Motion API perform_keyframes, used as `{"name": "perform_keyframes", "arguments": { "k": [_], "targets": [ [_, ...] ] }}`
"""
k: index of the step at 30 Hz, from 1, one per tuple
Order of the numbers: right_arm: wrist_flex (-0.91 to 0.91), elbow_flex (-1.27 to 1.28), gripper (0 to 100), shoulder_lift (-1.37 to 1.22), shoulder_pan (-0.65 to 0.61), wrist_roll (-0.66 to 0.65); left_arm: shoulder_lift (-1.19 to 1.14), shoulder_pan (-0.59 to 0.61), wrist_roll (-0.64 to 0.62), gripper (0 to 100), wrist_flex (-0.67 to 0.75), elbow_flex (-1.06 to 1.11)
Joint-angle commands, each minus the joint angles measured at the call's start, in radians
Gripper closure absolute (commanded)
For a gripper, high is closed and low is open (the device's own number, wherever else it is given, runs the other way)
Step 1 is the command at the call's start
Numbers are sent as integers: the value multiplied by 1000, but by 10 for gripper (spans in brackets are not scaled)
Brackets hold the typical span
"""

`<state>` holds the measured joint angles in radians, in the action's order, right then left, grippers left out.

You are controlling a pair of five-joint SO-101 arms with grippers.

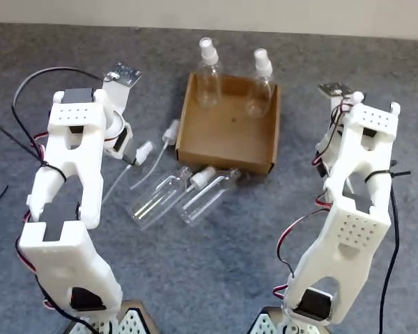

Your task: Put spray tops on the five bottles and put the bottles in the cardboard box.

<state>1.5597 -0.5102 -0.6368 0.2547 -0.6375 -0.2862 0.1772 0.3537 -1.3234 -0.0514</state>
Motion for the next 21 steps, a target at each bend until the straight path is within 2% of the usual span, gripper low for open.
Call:
{"name": "perform_keyframes", "arguments": {
  "k": [1,8,21],
  "targets": [
    [4,-41,856,12,-12,6,61,5,2,790,17,-7],
    [21,-36,750,8,-12,3,65,8,2,790,11,-7],
    [30,-38,750,8,-13,3,67,8,2,790,11,-7]
  ]
}}
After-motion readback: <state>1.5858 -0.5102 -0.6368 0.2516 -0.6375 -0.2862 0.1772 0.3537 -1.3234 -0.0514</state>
